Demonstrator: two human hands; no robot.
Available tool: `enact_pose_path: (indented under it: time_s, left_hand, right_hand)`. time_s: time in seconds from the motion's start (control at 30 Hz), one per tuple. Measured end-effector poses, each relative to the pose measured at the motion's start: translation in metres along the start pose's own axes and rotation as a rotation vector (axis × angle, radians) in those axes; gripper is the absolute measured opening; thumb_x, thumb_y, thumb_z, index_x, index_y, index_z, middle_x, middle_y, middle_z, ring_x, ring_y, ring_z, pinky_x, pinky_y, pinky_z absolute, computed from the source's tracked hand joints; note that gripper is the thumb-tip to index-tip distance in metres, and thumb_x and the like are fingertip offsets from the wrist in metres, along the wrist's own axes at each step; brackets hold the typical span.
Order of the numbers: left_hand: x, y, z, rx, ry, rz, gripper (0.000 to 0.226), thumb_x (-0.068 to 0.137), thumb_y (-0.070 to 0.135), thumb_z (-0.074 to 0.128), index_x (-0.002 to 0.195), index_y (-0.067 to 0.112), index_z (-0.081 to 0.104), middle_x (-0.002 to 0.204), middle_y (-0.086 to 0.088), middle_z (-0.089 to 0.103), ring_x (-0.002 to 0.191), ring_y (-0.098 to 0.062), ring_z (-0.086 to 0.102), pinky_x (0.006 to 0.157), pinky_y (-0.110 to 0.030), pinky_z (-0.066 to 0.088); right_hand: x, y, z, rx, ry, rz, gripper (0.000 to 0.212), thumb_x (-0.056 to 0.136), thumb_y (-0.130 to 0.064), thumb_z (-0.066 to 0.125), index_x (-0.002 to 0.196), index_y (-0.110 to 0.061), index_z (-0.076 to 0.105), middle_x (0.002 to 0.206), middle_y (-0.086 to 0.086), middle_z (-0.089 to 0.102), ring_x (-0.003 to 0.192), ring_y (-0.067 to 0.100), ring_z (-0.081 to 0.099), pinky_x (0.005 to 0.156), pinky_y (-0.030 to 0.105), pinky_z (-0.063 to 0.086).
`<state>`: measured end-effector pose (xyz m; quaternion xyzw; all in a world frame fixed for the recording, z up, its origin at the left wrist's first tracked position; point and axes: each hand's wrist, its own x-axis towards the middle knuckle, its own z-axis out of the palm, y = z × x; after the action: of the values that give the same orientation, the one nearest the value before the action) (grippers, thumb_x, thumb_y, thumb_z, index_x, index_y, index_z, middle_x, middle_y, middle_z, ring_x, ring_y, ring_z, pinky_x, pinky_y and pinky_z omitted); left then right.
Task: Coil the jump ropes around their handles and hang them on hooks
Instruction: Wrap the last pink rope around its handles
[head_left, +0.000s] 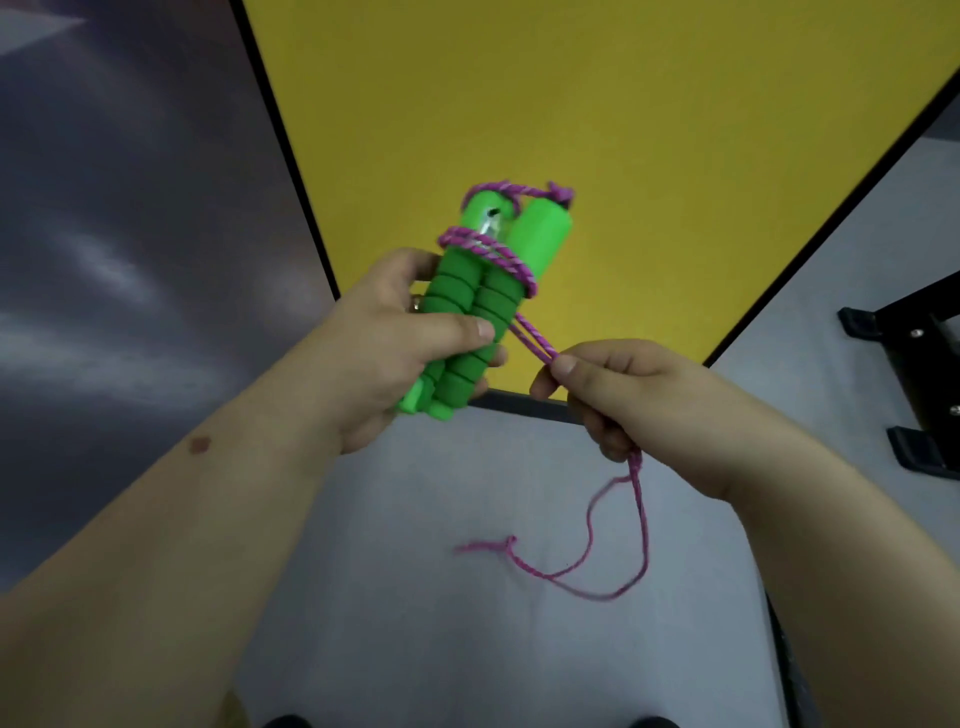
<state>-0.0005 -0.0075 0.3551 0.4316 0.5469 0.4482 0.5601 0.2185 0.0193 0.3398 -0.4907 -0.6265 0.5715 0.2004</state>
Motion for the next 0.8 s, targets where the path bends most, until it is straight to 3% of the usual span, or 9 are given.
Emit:
enact_pose_path:
  time_s: [0.1, 0.17, 0.27, 0.4, 0.53, 0.6, 0.67, 0.73, 0.8]
  left_hand:
    - [0.003, -0.008, -0.005, 0.730, 0.261, 0.124, 0.042, 0.088, 0.025, 0.075, 0.115, 0.035, 0.044, 0.095, 0.006, 0.067, 0.080, -0.015, 0.069, 0.063, -0.031, 0.055]
    - [0.002, -0.013, -0.006, 0.963, 0.194, 0.166, 0.041, 0.086, 0.029, 0.074, 0.110, 0.043, 0.044, 0.097, 0.006, 0.063, 0.083, -0.016, 0.064, 0.066, -0.034, 0.052]
    - [-0.003, -0.008, -0.005, 0.994, -0.034, 0.096, 0.041, 0.082, 0.027, 0.077, 0.108, 0.047, 0.051, 0.100, 0.010, 0.068, 0.083, -0.014, 0.065, 0.071, -0.039, 0.057]
    - [-0.009, 0.006, -0.012, 0.878, -0.351, -0.031, 0.045, 0.069, 0.027, 0.081, 0.105, 0.050, 0.066, 0.098, 0.012, 0.073, 0.084, -0.020, 0.073, 0.073, -0.049, 0.062]
    - [-0.011, 0.004, -0.020, 0.474, -0.555, -0.094, 0.048, 0.069, 0.009, 0.080, 0.113, 0.027, 0.074, 0.110, -0.012, 0.075, 0.093, -0.045, 0.072, 0.076, -0.053, 0.061]
    - [-0.010, 0.003, -0.023, 0.217, -0.642, -0.112, 0.055, 0.071, 0.001, 0.077, 0.124, 0.011, 0.068, 0.112, -0.021, 0.074, 0.090, -0.044, 0.074, 0.075, -0.047, 0.063]
    - [-0.010, 0.003, -0.022, -0.014, -0.695, -0.091, 0.063, 0.072, 0.000, 0.072, 0.133, 0.001, 0.058, 0.111, -0.024, 0.072, 0.094, -0.038, 0.074, 0.075, -0.045, 0.062]
    - [-0.007, 0.003, -0.017, -0.121, -0.621, -0.032, 0.064, 0.072, -0.006, 0.068, 0.134, -0.001, 0.054, 0.108, -0.024, 0.072, 0.094, -0.037, 0.074, 0.075, -0.044, 0.062]
    - [-0.005, 0.001, -0.009, -0.136, -0.414, 0.031, 0.062, 0.074, -0.007, 0.064, 0.134, 0.002, 0.052, 0.105, -0.024, 0.070, 0.090, -0.037, 0.075, 0.073, -0.045, 0.062]
  right_hand:
    - [-0.007, -0.013, 0.004, -0.075, -0.028, -0.065, 0.024, 0.099, -0.037, 0.058, 0.093, -0.021, 0.075, 0.060, -0.001, 0.043, 0.056, 0.020, 0.036, 0.055, 0.037, 0.031]
    - [-0.012, -0.021, 0.003, -0.134, -0.013, -0.124, 0.023, 0.093, -0.041, 0.059, 0.095, -0.025, 0.075, 0.066, 0.006, 0.040, 0.062, 0.025, 0.032, 0.058, 0.040, 0.029]
    - [-0.016, -0.025, 0.000, -0.216, 0.083, -0.223, 0.017, 0.100, -0.031, 0.062, 0.090, -0.024, 0.074, 0.065, 0.011, 0.047, 0.055, 0.022, 0.037, 0.052, 0.033, 0.032]
    - [-0.015, -0.023, -0.006, -0.011, 0.276, -0.248, 0.007, 0.086, -0.010, 0.078, 0.088, -0.004, 0.075, 0.070, 0.010, 0.065, 0.048, 0.003, 0.056, 0.047, 0.010, 0.045]
    - [-0.010, -0.009, -0.012, 0.025, 0.275, -0.217, 0.014, 0.077, -0.022, 0.083, 0.082, -0.010, 0.078, 0.064, 0.007, 0.064, 0.051, 0.009, 0.056, 0.047, 0.018, 0.046]
    - [-0.006, -0.006, -0.015, 0.045, 0.283, -0.202, 0.009, 0.083, -0.011, 0.078, 0.074, -0.011, 0.076, 0.059, 0.002, 0.067, 0.051, 0.009, 0.059, 0.052, 0.022, 0.047]
    - [-0.003, -0.002, -0.014, -0.018, 0.324, -0.132, 0.035, 0.089, 0.003, 0.065, 0.058, -0.015, 0.068, 0.042, -0.007, 0.058, 0.039, 0.001, 0.051, 0.048, 0.017, 0.044]
    - [-0.001, 0.000, -0.011, -0.137, 0.313, -0.128, 0.030, 0.084, -0.030, 0.068, 0.056, -0.021, 0.063, 0.046, -0.005, 0.047, 0.046, 0.015, 0.042, 0.054, 0.028, 0.040]
    - [-0.001, 0.000, -0.008, -0.185, 0.231, -0.116, 0.031, 0.088, -0.055, 0.064, 0.071, -0.031, 0.071, 0.061, 0.007, 0.043, 0.058, 0.022, 0.038, 0.060, 0.041, 0.036]
